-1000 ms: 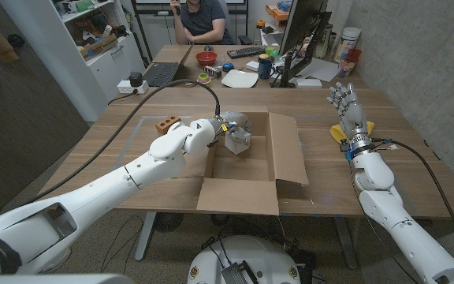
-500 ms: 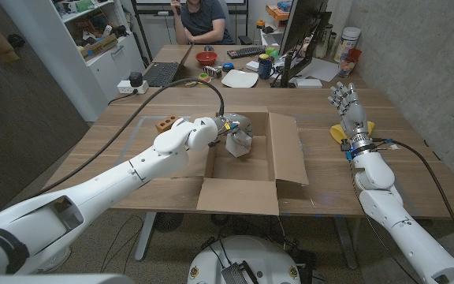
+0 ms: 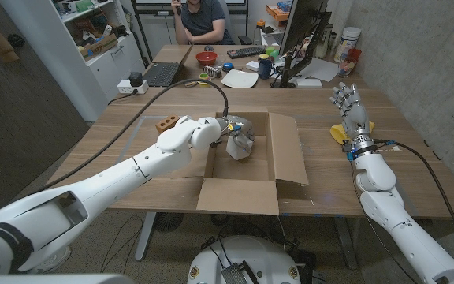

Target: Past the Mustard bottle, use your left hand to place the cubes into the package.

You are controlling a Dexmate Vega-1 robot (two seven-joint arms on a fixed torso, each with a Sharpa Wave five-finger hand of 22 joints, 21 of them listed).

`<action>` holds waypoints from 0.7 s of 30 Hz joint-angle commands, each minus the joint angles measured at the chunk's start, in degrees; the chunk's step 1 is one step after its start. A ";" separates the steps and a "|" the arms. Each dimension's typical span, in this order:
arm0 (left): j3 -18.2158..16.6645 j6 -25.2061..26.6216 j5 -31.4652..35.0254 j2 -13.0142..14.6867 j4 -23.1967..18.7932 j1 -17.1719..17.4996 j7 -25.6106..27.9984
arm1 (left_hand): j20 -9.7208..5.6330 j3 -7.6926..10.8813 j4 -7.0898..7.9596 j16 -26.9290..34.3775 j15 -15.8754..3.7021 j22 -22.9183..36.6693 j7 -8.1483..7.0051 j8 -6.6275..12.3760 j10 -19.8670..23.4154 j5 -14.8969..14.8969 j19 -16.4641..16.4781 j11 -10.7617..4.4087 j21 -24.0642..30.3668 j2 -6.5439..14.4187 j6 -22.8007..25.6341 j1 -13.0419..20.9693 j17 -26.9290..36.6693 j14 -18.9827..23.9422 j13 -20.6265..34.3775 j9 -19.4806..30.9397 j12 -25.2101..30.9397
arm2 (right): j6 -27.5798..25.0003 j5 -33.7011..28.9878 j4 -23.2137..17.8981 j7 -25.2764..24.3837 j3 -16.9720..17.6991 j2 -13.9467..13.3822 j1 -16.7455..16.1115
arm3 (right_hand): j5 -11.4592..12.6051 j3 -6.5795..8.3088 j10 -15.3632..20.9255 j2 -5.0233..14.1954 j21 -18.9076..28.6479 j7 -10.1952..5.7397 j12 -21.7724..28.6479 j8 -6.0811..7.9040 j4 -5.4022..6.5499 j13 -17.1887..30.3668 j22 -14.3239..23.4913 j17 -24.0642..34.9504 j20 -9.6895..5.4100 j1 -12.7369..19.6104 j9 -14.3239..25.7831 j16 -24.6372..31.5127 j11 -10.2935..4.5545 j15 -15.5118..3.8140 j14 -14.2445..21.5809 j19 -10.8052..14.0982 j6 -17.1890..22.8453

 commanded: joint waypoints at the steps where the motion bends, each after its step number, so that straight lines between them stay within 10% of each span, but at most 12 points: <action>1: 0.96 0.41 1.88 -0.19 -0.35 -0.20 -1.51 | -5.34 0.15 0.65 -0.34 -20.25 0.19 -0.06 -0.31 -0.34 0.26 -2.34 -0.27 -0.18 8.14 -0.73 7.50 -0.46 12.01 -0.26 0.03 -0.60 | 0.57 0.21 -0.15 0.26 0.25 -0.12 -0.43 | 0.24 -0.17 0.36 0.19 -0.05 0.00 0.05 0.03 0.03 0.29 0.08 0.13 0.04 0.09 0.17 -0.04 -0.05 -0.12 0.28 0.18 0.35; 21: 1.82 -0.72 3.58 -1.03 0.61 -0.34 -2.38 | -4.52 0.22 1.93 -1.17 -20.05 -0.02 -1.78 -3.08 -3.46 0.36 -3.59 0.19 -1.88 5.93 -6.14 4.32 -4.64 7.27 -2.98 -0.50 -4.42 | 0.63 0.89 -0.24 0.39 0.56 -0.01 -0.67 | 0.24 -0.25 0.41 0.20 -0.36 0.02 0.02 0.03 0.02 0.29 0.09 0.13 0.03 0.12 0.17 -0.06 -0.05 0.01 0.32 0.33 0.39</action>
